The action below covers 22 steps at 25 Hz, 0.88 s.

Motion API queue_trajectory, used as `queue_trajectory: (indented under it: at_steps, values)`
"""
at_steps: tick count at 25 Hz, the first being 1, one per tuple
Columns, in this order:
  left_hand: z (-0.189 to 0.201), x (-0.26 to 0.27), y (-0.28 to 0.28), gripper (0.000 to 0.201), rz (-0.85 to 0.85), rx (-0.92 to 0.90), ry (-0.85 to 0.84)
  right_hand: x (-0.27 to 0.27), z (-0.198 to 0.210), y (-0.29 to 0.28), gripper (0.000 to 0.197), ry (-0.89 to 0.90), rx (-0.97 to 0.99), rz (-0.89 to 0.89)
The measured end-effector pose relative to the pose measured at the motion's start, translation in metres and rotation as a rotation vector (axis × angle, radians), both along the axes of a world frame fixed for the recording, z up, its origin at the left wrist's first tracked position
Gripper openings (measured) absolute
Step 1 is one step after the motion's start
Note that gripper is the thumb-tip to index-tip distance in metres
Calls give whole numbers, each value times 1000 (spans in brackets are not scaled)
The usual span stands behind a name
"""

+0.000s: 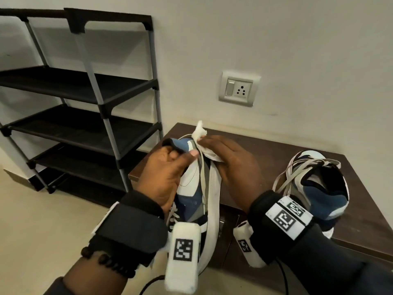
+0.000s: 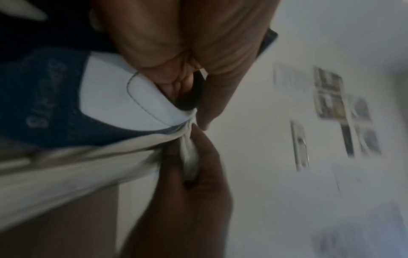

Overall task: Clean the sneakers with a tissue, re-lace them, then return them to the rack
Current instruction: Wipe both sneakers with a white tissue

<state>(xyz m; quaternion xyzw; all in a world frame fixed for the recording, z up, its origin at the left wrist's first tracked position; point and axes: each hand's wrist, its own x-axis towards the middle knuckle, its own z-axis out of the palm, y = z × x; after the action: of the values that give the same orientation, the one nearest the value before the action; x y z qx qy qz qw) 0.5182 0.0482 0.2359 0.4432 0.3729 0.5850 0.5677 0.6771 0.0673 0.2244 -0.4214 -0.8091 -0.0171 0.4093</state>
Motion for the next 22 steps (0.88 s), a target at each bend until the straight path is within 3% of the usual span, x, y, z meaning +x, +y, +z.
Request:
queue_trajectory:
  at_steps: [3, 4, 5, 8, 12, 14, 16, 19, 22]
  values:
    - [-18, 1, 1, 33, 217, 308, 1268, 2, -10, 7, 47, -4, -27, -101]
    - [-21, 4, -1, 36, 278, 353, 1478, 4, -18, 10, 40, -23, -17, -174]
    - [-21, 7, -4, 35, 302, 361, 1508, 7, -25, 13, 30, -16, -28, -235]
    - [-27, 3, -1, 36, 258, 307, 1218, 6, -37, 12, 26, 140, -252, -184]
    - [-31, -17, 4, 45, 131, 98, 635, -17, -29, -19, 24, 139, -87, 20]
    - [-27, -19, 1, 46, 50, 25, 450, -18, -19, -23, 24, 41, -44, 88]
    - [-24, -17, 0, 42, 11, 29, 434, -11, -16, -10, 23, -15, -2, 13]
    - [-24, -14, 0, 33, 17, 35, 448, 4, -15, 12, 22, 118, -106, -235]
    - [-24, -16, -1, 28, 13, 15, 414, -13, -17, -1, 25, 62, -95, -167]
